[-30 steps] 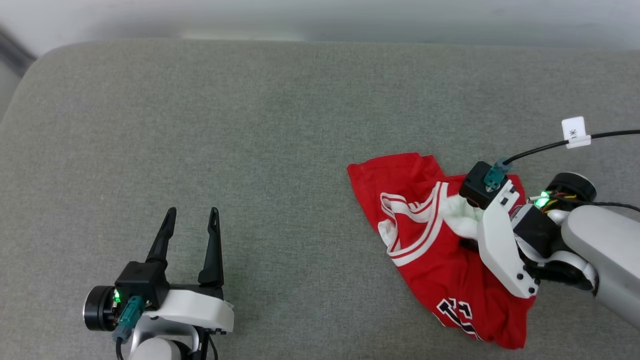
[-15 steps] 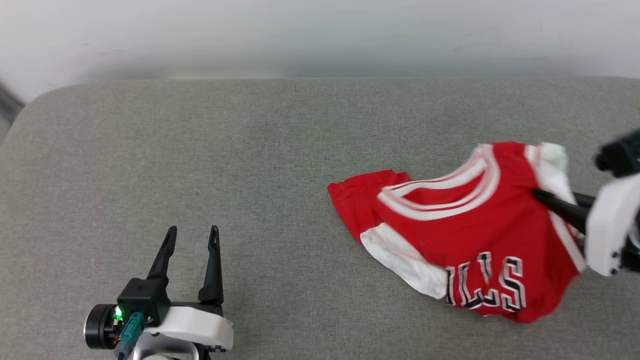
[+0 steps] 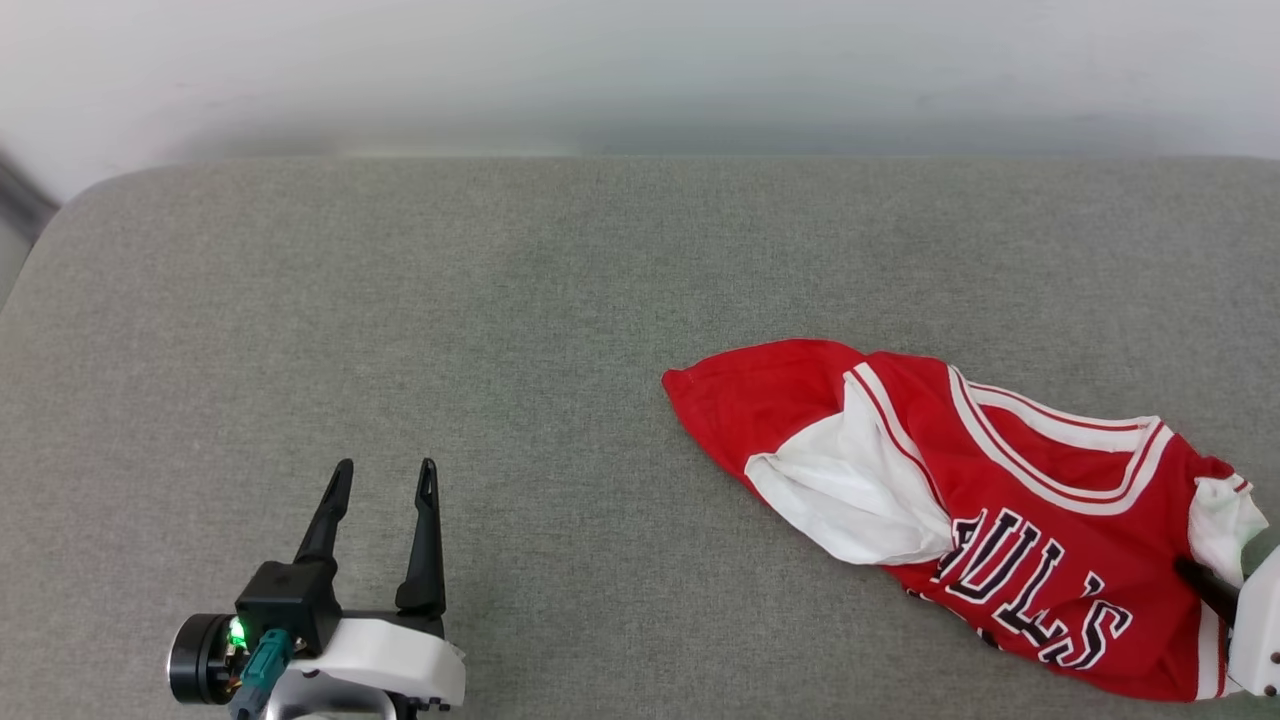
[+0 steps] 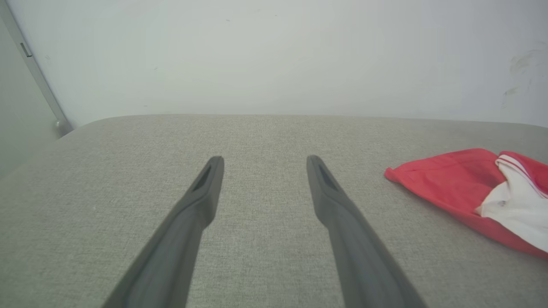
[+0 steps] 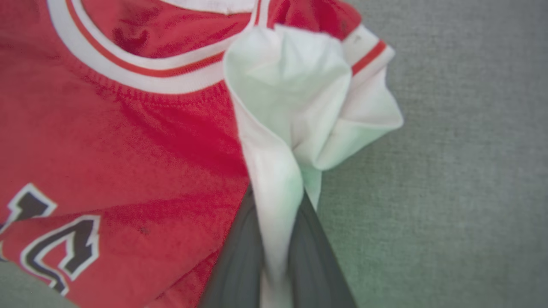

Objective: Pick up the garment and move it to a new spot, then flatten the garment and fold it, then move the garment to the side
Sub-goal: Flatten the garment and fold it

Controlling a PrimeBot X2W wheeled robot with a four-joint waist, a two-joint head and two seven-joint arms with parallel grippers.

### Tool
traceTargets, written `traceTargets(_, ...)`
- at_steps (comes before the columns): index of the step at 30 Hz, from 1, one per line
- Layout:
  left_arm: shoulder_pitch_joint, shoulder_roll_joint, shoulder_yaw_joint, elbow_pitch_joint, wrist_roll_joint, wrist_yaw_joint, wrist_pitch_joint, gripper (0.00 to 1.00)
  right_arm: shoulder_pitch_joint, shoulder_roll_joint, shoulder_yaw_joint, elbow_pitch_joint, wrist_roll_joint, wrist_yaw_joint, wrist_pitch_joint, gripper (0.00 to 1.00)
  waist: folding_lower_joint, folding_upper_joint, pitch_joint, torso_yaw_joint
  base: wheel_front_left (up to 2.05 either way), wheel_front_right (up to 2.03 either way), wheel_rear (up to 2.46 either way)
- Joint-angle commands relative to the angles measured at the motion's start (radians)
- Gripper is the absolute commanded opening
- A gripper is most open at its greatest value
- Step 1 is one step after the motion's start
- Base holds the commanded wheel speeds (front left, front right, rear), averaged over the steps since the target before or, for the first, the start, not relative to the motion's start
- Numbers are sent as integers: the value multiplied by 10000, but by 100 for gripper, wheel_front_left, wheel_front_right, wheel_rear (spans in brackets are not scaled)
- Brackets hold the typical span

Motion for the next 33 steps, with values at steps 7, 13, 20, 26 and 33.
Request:
traceTargets(7, 311, -8, 14, 94, 12, 44, -27, 100, -332, 85, -477, -172, -926, -3, -1751, 100, 1, 0, -489, -100, 0, 0, 0)
traceTargets(13, 510, -10, 51, 65, 64, 78, -27, 100, -716, 88, -1484, -709, -1867, -3, -3148, 100, 1, 0, -840, -123, 0, 0, 0)
traceTargets(20, 751, -10, 85, 14, 117, 101, -26, 100, -278, 1259, -4647, -1688, -4168, -3, -3499, 100, 1, 0, -1117, -142, 0, 0, 0)
traceTargets(26, 573, 6, 184, -25, 332, -78, -26, 100, 3078, 4910, -9058, -4878, -8711, -3, -3492, 100, 1, 0, -1414, -101, 0, 0, 0)
traceTargets(33, -716, 425, -42, -69, 553, -628, -26, 100, 4541, 6126, -9557, -6233, -9550, -3, -3494, 100, 1, 0, -1433, -53, 0, 0, 0)
